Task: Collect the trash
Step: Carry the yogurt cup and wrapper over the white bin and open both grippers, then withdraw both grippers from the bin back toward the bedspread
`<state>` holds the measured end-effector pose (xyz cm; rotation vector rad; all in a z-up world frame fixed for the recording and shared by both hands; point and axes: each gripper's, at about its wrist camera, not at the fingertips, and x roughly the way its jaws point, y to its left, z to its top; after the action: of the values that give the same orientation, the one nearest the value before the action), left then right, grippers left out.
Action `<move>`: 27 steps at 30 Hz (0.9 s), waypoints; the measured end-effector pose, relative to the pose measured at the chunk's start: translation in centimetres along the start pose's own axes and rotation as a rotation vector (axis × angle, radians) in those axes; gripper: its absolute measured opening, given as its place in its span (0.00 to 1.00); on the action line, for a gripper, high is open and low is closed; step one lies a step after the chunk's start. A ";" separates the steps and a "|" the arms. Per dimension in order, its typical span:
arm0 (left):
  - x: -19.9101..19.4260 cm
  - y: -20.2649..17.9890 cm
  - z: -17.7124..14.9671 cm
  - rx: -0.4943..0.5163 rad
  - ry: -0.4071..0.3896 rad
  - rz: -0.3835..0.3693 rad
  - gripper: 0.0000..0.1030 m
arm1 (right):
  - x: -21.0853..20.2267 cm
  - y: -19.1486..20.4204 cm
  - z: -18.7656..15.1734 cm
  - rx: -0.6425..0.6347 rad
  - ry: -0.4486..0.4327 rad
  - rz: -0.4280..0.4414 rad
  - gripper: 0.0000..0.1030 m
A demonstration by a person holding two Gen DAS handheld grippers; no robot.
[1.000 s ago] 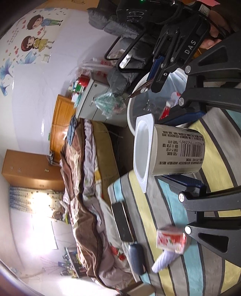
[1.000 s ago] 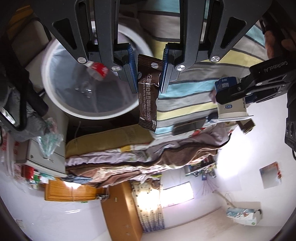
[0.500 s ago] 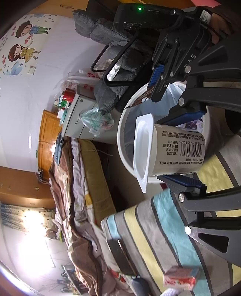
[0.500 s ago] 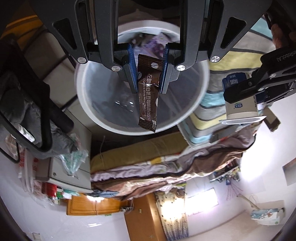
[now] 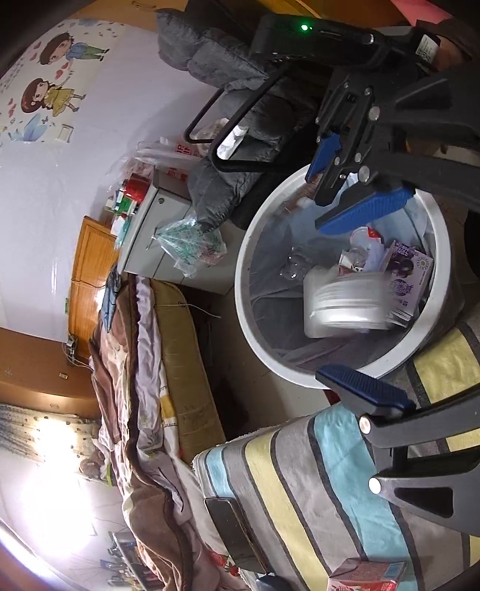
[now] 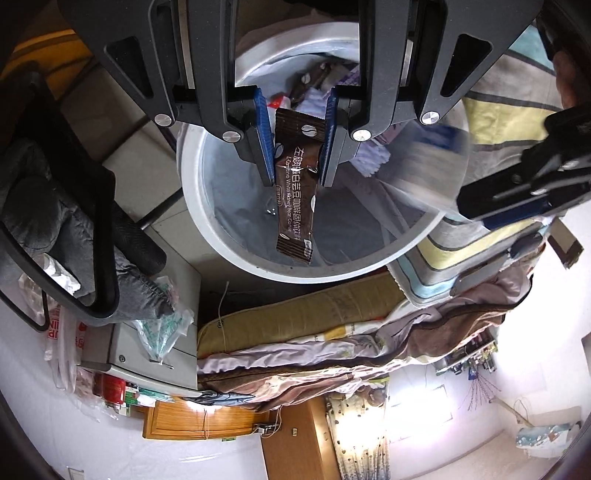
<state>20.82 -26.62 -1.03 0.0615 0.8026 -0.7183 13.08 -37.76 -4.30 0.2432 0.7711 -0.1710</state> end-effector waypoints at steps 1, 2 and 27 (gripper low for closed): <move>-0.1 0.0 0.0 0.000 -0.002 -0.002 0.70 | -0.1 0.0 0.0 -0.003 0.000 -0.004 0.29; -0.1 0.0 0.0 -0.001 -0.001 0.003 0.71 | -0.2 0.0 -0.1 -0.004 -0.004 -0.004 0.30; -6.0 2.7 -1.8 -0.024 -0.065 0.125 0.71 | -2.5 2.5 0.0 0.012 -0.070 0.045 0.42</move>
<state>18.45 -20.60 1.15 0.0651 0.7382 -0.5898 11.93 -35.20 -2.20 0.2644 0.6949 -0.1412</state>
